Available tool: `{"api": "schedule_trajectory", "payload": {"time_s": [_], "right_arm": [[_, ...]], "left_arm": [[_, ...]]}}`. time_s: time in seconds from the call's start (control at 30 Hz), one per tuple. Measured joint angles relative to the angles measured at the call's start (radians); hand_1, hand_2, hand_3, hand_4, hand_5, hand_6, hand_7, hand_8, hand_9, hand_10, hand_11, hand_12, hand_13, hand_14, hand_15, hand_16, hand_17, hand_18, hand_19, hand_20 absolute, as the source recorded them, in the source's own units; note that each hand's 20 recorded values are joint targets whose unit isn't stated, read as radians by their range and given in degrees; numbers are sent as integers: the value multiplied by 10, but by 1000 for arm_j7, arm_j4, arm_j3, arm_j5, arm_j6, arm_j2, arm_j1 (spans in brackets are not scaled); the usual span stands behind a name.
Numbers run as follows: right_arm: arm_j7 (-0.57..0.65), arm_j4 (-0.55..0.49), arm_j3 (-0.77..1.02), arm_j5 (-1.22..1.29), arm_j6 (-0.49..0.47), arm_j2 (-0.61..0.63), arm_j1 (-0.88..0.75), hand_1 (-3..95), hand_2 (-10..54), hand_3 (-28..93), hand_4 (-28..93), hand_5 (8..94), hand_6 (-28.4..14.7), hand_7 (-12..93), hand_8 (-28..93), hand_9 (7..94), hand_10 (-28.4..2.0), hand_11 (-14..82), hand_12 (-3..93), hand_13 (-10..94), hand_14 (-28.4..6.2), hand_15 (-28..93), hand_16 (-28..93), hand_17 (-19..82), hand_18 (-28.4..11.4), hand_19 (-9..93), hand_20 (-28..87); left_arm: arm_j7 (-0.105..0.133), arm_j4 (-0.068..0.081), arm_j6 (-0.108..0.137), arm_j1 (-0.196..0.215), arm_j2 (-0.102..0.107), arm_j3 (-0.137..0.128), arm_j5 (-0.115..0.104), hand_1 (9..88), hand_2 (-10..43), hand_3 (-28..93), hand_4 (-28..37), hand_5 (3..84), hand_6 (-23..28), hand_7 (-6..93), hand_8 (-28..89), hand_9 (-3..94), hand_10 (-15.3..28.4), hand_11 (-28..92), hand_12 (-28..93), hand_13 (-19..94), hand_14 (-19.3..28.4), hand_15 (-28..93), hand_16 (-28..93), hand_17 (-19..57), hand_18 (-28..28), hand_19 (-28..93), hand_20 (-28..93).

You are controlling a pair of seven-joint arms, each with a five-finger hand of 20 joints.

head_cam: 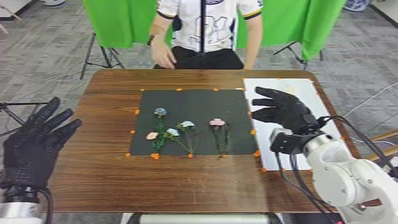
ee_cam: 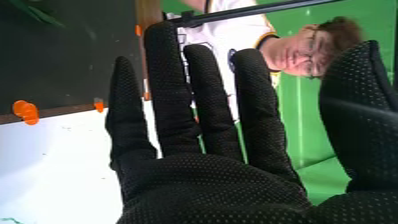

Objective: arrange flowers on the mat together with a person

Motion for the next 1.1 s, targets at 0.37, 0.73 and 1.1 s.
{"api": "schedule_trajectory", "payload": {"time_s": [0.37,0.73,1.1], "right_arm": [[-4,0,6,8,-4,-1,-2,305,-33,759,-265,528,27,154,-130,535,-145,145,149,495,-153,457,119,137,-244,541,131],[-7,0,5,36,-7,-1,-1,303,-33,762,-265,531,27,153,-130,539,-144,146,148,496,-154,458,119,137,-245,538,138],[-15,6,4,46,-17,-2,9,302,-33,764,-265,532,27,153,-130,540,-144,147,148,496,-154,458,119,136,-245,535,141]], "left_arm": [[-9,3,0,-9,-6,7,3,200,77,752,-271,333,56,85,-78,304,150,165,121,199,217,418,-45,-93,168,355,160],[-10,4,-2,-7,-12,10,7,200,76,754,-270,333,56,85,-78,305,149,168,121,199,217,418,-47,-93,168,356,160],[-7,2,-3,-7,-14,9,12,200,76,753,-270,333,57,86,-78,305,150,167,120,200,218,421,-47,-93,168,356,160]]}}
